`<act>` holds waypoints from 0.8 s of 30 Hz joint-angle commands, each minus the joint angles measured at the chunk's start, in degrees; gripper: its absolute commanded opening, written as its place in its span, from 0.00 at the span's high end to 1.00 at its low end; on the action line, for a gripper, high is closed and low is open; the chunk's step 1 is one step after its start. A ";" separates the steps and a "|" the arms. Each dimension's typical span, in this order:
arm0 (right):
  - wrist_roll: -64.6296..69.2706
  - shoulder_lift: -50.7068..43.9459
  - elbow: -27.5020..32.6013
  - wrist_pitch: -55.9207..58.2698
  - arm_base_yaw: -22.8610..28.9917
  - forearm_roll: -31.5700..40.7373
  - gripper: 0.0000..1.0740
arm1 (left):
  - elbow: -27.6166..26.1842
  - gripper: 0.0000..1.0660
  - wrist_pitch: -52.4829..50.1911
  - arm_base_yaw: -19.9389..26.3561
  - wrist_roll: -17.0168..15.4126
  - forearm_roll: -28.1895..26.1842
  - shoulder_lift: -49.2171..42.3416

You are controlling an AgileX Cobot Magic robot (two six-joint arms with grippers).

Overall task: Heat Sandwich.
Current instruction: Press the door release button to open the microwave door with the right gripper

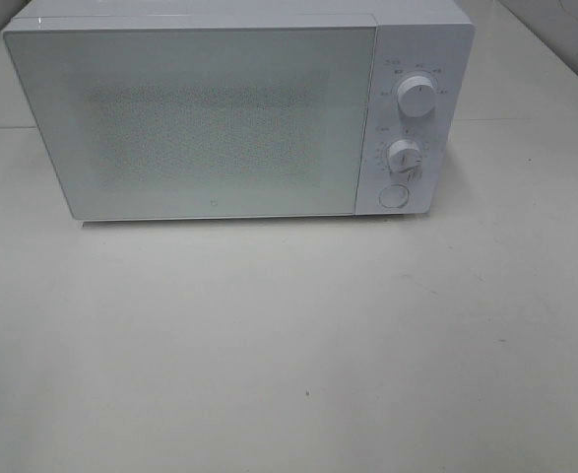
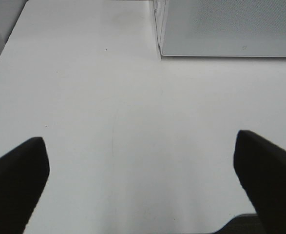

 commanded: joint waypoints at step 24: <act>-0.46 1.49 -1.78 -5.96 -0.29 0.11 0.30 | 0.06 0.08 -0.69 0.11 0.00 -0.46 -0.86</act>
